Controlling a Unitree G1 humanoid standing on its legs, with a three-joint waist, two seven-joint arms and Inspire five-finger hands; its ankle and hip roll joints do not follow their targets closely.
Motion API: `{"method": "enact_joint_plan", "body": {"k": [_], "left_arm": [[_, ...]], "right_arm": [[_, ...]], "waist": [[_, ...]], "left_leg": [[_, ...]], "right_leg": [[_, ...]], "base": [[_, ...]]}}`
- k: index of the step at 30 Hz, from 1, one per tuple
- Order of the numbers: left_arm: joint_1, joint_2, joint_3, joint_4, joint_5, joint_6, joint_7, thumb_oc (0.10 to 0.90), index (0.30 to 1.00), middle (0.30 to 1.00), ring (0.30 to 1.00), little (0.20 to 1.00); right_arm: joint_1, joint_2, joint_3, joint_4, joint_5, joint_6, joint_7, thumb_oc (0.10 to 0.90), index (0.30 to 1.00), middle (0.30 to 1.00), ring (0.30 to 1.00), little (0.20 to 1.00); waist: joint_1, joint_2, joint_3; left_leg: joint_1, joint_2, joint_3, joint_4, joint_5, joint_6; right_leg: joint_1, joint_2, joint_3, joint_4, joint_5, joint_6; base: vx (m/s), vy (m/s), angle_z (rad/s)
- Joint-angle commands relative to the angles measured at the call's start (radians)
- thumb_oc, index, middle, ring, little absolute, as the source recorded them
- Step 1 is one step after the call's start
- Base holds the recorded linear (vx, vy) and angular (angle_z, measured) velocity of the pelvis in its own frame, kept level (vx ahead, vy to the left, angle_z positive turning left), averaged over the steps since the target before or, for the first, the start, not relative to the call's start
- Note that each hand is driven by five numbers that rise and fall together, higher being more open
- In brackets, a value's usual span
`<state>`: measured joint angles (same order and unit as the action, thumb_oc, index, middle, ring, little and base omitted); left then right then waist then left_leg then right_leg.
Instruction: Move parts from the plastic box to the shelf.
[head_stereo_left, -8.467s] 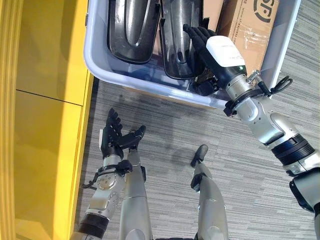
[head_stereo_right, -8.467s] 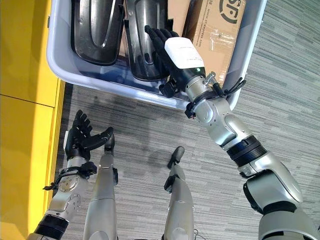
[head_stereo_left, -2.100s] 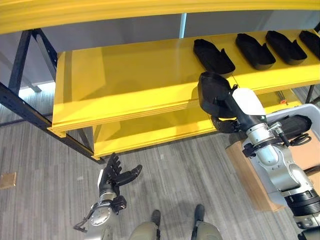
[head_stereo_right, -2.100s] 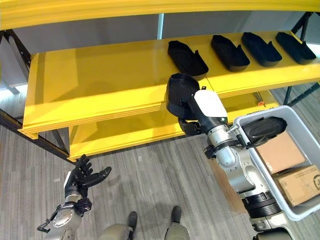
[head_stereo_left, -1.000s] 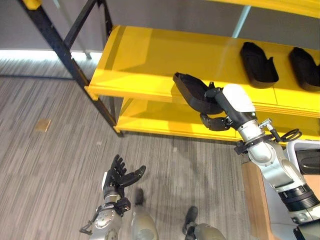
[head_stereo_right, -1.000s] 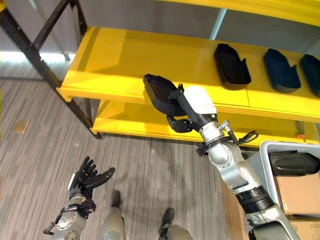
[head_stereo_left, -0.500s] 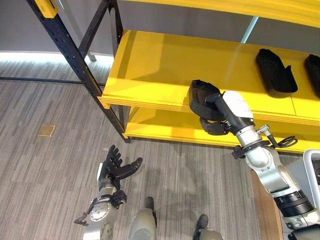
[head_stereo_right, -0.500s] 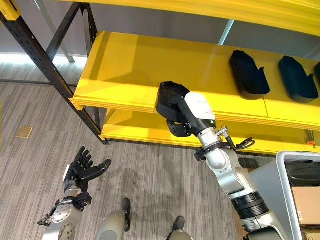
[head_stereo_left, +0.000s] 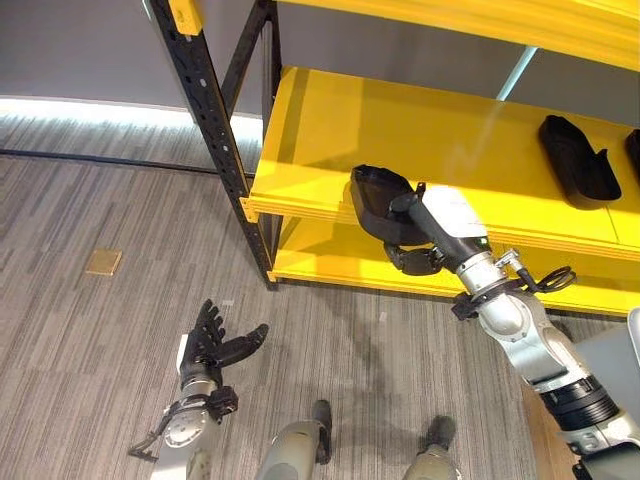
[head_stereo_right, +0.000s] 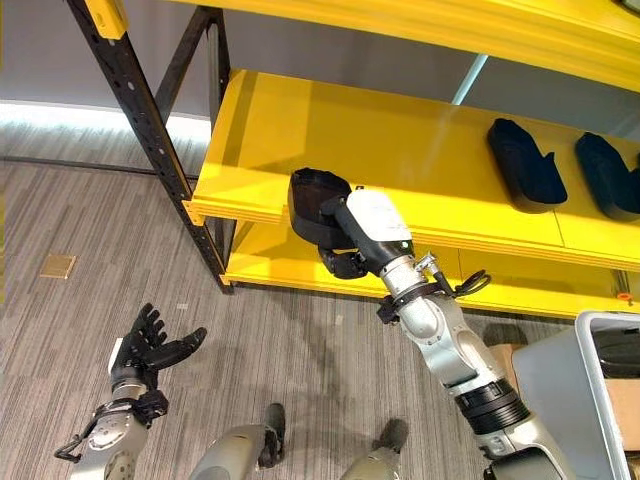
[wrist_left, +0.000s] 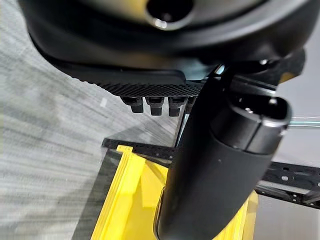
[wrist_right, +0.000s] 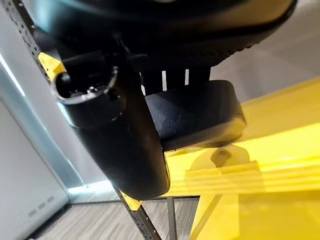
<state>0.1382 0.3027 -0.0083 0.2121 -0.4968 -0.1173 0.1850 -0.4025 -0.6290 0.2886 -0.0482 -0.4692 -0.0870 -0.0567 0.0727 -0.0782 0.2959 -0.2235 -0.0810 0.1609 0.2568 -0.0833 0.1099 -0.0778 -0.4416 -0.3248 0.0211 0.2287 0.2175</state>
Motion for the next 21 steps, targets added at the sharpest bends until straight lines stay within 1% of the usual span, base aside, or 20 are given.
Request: {"method": "enact_joint_plan", "body": {"k": [1, 3, 6, 7, 11, 12, 14, 17, 21], "left_arm": [[0.008, 0.048, 0.021, -0.159, -0.003, -0.107, -0.004, 0.9, 1.0, 1.0, 1.0, 1.0], [0.013, 0.048, 0.021, -0.164, -0.009, -0.107, -0.006, 0.9, 1.0, 1.0, 1.0, 1.0], [0.018, 0.043, 0.023, -0.173, -0.009, -0.106, -0.008, 0.9, 1.0, 1.0, 1.0, 1.0], [0.016, 0.045, 0.021, -0.173, -0.008, -0.104, -0.008, 0.9, 1.0, 1.0, 1.0, 1.0], [0.022, 0.043, 0.018, -0.186, -0.01, -0.107, -0.008, 0.9, 1.0, 1.0, 1.0, 1.0], [0.022, 0.043, 0.018, -0.186, -0.01, -0.107, -0.008, 0.9, 1.0, 1.0, 1.0, 1.0], [0.026, 0.042, 0.02, -0.193, -0.013, -0.106, -0.006, 0.9, 1.0, 1.0, 1.0, 1.0], [0.031, 0.039, 0.021, -0.194, -0.016, -0.105, -0.008, 0.9, 1.0, 1.0, 1.0, 1.0], [0.031, 0.037, 0.019, -0.196, -0.019, -0.107, -0.004, 0.9, 1.0, 1.0, 1.0, 1.0]], "right_arm": [[-0.183, -0.022, -0.076, -0.071, 0.023, -0.046, -0.09, 0.4, 0.3, 0.3, 0.3, 0.3], [-0.21, -0.037, -0.064, -0.062, 0.029, -0.044, -0.094, 0.4, 0.3, 0.3, 0.3, 0.3], [-0.233, -0.049, -0.054, -0.064, 0.032, -0.043, -0.097, 0.4, 0.3, 0.3, 0.3, 0.3], [-0.238, -0.048, -0.053, -0.064, 0.033, -0.045, -0.099, 0.4, 0.3, 0.3, 0.3, 0.3], [-0.253, -0.044, -0.048, -0.071, 0.033, -0.048, -0.101, 0.4, 0.3, 0.3, 0.3, 0.3], [-0.254, -0.044, -0.047, -0.071, 0.033, -0.047, -0.101, 0.4, 0.3, 0.3, 0.3, 0.3], [-0.253, -0.036, -0.048, -0.073, 0.033, -0.048, -0.1, 0.4, 0.3, 0.3, 0.3, 0.3], [-0.243, -0.034, -0.049, -0.076, 0.031, -0.05, -0.097, 0.4, 0.3, 0.3, 0.3, 0.3], [-0.237, -0.034, -0.047, -0.078, 0.03, -0.053, -0.1, 0.4, 0.3, 0.3, 0.3, 0.3]], "waist": [[-0.014, -0.012, -0.09], [-0.022, -0.002, -0.094], [-0.027, 0.013, -0.098], [-0.029, 0.018, -0.098], [-0.032, 0.032, -0.094], [-0.031, 0.032, -0.095], [-0.033, 0.039, -0.092], [-0.036, 0.044, -0.092], [-0.038, 0.052, -0.093]], "left_leg": [[0.142, 0.371, -0.104, -0.127, 0.017, -0.247], [0.15, 0.396, -0.105, -0.154, 0.041, -0.253], [0.16, 0.418, -0.091, -0.176, 0.062, -0.258], [0.162, 0.425, -0.089, -0.181, 0.069, -0.258], [0.166, 0.434, -0.077, -0.194, 0.081, -0.259], [0.166, 0.435, -0.075, -0.195, 0.082, -0.26], [0.165, 0.443, -0.07, -0.199, 0.09, -0.26], [0.165, 0.453, -0.069, -0.202, 0.103, -0.262], [0.167, 0.461, -0.074, -0.198, 0.128, -0.265]], "right_leg": [[-0.047, 0.025, 0.0, 0.077, -0.074, 0.018], [-0.059, 0.053, 0.001, 0.103, -0.111, 0.004], [-0.081, 0.072, 0.0, 0.143, -0.142, -0.006], [-0.094, 0.08, 0.009, 0.163, -0.156, -0.013], [-0.141, 0.087, 0.019, 0.225, -0.18, -0.018], [-0.145, 0.087, 0.021, 0.23, -0.183, -0.018], [-0.178, 0.092, 0.031, 0.279, -0.203, -0.022], [-0.196, 0.103, 0.036, 0.313, -0.229, -0.029], [-0.203, 0.119, 0.04, 0.331, -0.246, -0.04]], "base": [[0.14, -0.228, 0.35], [0.13, -0.197, 0.2], [0.13, -0.148, -0.01], [0.1, -0.116, -0.07], [0.06, -0.066, -0.06], [0.04, -0.039, -0.18], [0.05, -0.074, -0.15], [0.05, -0.074, -0.02], [0.05, -0.077, -0.01]]}}
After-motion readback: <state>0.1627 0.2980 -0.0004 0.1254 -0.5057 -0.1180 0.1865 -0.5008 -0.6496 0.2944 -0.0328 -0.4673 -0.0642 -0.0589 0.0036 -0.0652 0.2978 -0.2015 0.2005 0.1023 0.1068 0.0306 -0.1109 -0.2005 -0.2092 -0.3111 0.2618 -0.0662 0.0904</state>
